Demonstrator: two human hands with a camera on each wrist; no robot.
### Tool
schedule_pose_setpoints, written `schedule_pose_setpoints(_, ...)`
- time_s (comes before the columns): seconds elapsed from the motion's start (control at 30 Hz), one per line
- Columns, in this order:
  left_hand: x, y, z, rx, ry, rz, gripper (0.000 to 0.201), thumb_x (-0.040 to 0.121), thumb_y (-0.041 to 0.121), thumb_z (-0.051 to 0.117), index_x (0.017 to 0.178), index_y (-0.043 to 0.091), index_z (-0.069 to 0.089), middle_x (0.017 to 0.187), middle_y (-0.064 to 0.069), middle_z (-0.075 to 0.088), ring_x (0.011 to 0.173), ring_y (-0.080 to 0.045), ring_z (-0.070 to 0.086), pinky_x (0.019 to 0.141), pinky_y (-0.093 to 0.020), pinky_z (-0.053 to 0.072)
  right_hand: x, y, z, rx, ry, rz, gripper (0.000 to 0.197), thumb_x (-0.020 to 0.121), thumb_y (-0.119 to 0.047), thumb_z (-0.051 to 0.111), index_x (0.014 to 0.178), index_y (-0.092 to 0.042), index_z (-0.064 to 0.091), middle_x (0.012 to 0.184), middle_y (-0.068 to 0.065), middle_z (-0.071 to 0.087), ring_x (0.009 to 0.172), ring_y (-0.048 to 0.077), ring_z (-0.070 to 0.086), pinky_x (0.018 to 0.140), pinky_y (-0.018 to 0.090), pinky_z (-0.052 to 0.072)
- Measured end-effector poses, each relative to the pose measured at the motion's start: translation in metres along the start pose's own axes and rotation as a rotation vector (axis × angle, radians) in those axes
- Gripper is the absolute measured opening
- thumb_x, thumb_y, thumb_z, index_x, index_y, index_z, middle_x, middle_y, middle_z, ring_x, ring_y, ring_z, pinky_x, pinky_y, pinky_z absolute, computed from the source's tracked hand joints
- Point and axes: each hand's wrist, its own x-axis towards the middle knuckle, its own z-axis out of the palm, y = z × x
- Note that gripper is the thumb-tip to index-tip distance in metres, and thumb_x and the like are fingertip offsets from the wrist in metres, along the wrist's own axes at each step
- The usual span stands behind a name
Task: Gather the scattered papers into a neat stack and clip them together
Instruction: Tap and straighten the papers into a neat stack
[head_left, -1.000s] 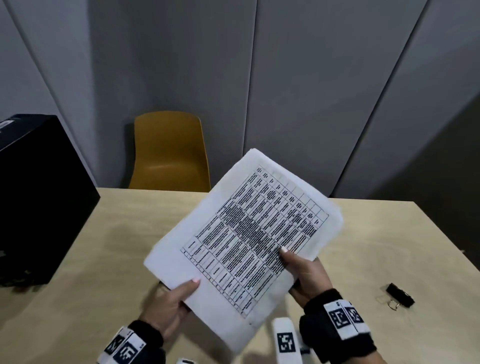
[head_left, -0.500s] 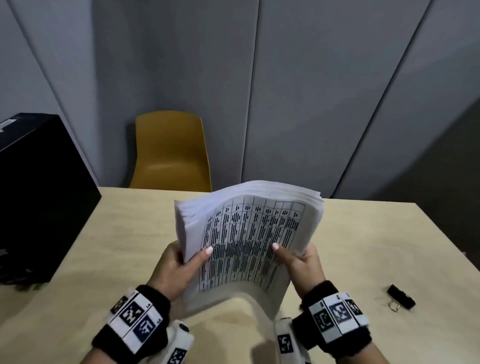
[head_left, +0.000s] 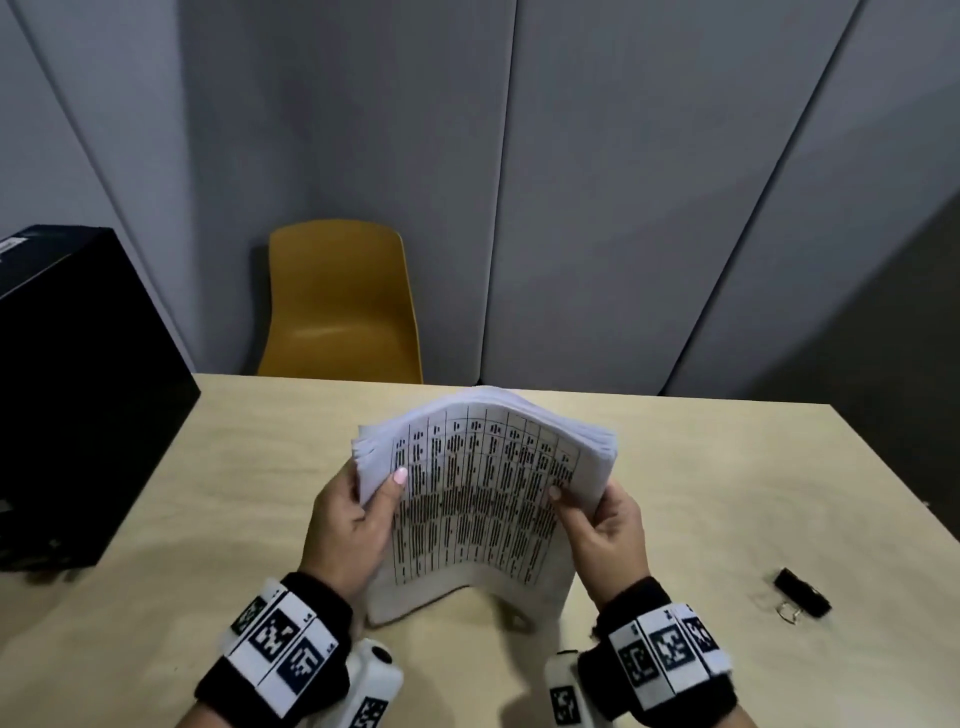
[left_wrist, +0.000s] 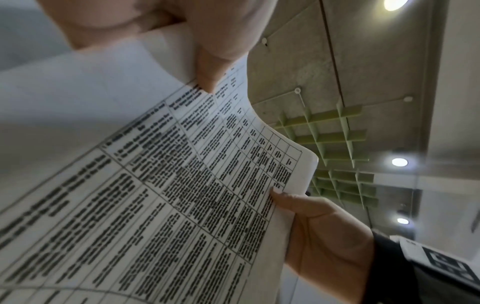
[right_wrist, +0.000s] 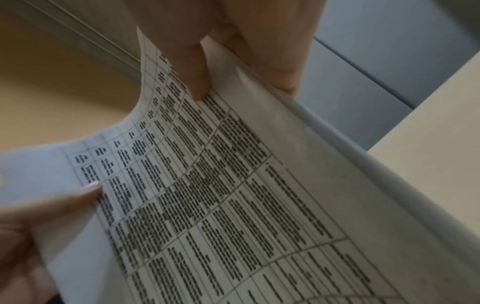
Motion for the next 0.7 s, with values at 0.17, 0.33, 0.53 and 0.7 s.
schedule_pose_setpoints(0.17, -0.005, 0.012, -0.001, 0.041, 0.036, 0.141, 0.042, 0.078, 0.019, 0.057, 0.113, 0.038, 0.045, 0.103, 0.037, 0.060, 0.098, 0.013, 0.057, 0.083, -0.003, 0.042, -0.012, -0.004, 0.001, -0.082, 0.041, -0.131, 0.038, 0.081, -0.006, 0.062, 0.113, -0.025, 0.052, 0.097, -0.005, 0.070, 0.091, 0.006, 0.065, 0.080, 0.024, 0.054)
schedule_pose_setpoints(0.33, 0.001, 0.020, -0.005, 0.395, 0.162, 0.469, 0.052, 0.087, 0.013, 0.045, 0.134, 0.032, 0.038, 0.132, -0.009, 0.046, 0.125, 0.010, 0.036, 0.105, -0.009, 0.029, -0.006, -0.028, 0.007, -0.391, 0.173, -0.539, 0.081, 0.073, 0.004, 0.049, 0.141, -0.034, 0.025, 0.122, 0.009, 0.047, 0.113, -0.001, 0.046, 0.099, 0.009, 0.033)
schedule_pose_setpoints(0.53, 0.001, 0.024, -0.007, 0.541, 0.097, 0.476, 0.042, 0.089, 0.011, 0.037, 0.128, 0.021, 0.047, 0.121, -0.019, 0.053, 0.112, 0.001, 0.040, 0.100, 0.003, 0.023, -0.007, -0.034, 0.008, -0.562, 0.119, -0.584, 0.055, 0.073, -0.002, 0.041, 0.124, -0.023, 0.051, 0.123, 0.017, 0.045, 0.108, -0.022, 0.036, 0.089, -0.006, 0.026)
schedule_pose_setpoints(0.7, 0.000, 0.030, -0.007, 0.525, 0.066, 0.426, 0.049, 0.089, 0.018, 0.031, 0.132, 0.003, 0.048, 0.124, -0.015, 0.054, 0.113, -0.001, 0.042, 0.100, 0.001, 0.024, -0.009, -0.033, 0.006, -0.526, 0.124, -0.569, 0.050, 0.081, -0.012, 0.039, 0.130, -0.014, 0.049, 0.121, 0.007, 0.046, 0.112, -0.015, 0.037, 0.095, -0.001, 0.027)
